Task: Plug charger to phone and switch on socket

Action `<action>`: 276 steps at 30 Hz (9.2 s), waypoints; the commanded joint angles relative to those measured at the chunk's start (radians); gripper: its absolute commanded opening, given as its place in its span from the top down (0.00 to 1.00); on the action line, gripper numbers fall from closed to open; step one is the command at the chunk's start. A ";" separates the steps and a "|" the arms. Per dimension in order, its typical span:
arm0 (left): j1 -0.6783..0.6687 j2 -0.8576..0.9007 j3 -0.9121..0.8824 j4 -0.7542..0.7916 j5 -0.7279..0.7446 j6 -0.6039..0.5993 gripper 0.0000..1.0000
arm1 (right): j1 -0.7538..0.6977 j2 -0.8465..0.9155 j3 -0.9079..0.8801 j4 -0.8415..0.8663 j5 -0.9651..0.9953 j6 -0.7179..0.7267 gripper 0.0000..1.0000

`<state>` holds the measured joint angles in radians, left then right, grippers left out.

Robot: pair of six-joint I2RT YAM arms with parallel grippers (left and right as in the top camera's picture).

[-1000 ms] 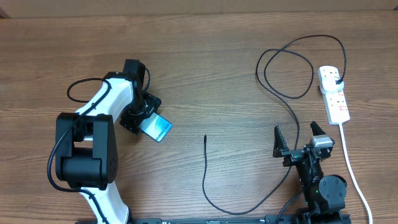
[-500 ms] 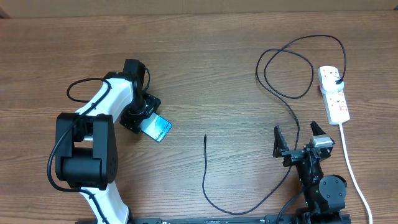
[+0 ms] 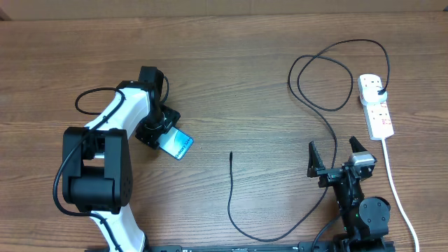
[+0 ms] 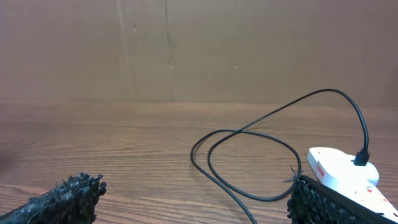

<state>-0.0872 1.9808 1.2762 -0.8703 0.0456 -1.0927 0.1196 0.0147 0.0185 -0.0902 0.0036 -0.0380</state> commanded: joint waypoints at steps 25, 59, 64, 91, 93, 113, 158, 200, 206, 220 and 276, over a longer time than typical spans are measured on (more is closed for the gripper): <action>0.008 0.064 -0.032 0.033 -0.019 0.023 0.63 | 0.004 -0.012 -0.011 0.007 -0.006 -0.005 0.00; 0.008 0.063 -0.009 0.028 0.000 0.039 0.96 | 0.004 -0.012 -0.011 0.007 -0.006 -0.005 0.00; 0.008 0.063 0.019 0.011 0.018 0.040 0.96 | 0.004 -0.012 -0.011 0.007 -0.006 -0.005 0.00; 0.008 0.063 0.187 -0.124 0.028 0.095 0.96 | 0.004 -0.012 -0.011 0.007 -0.006 -0.005 0.00; 0.008 0.063 0.190 -0.124 0.037 0.095 0.96 | 0.004 -0.012 -0.011 0.007 -0.006 -0.005 0.00; 0.008 0.063 0.307 -0.132 0.206 0.129 0.96 | 0.004 -0.012 -0.011 0.007 -0.006 -0.005 0.00; 0.008 0.063 0.348 -0.121 1.114 0.128 0.96 | 0.004 -0.012 -0.011 0.007 -0.006 -0.005 0.00; 0.008 0.063 0.348 -0.121 1.442 0.128 0.96 | 0.004 -0.012 -0.011 0.007 -0.006 -0.005 0.00; 0.008 0.063 0.348 -0.121 1.448 0.128 0.96 | 0.004 -0.012 -0.011 0.007 -0.006 -0.005 0.00; 0.008 0.063 0.348 -0.121 1.474 0.129 0.96 | 0.004 -0.012 -0.011 0.007 -0.006 -0.005 0.00; 0.008 0.063 0.348 -0.154 0.676 0.150 0.96 | 0.004 -0.012 -0.011 0.008 -0.002 -0.005 0.00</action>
<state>-0.0841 2.0369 1.5925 -1.0248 0.7166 -0.9607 0.1192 0.0147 0.0185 -0.0895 0.0036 -0.0380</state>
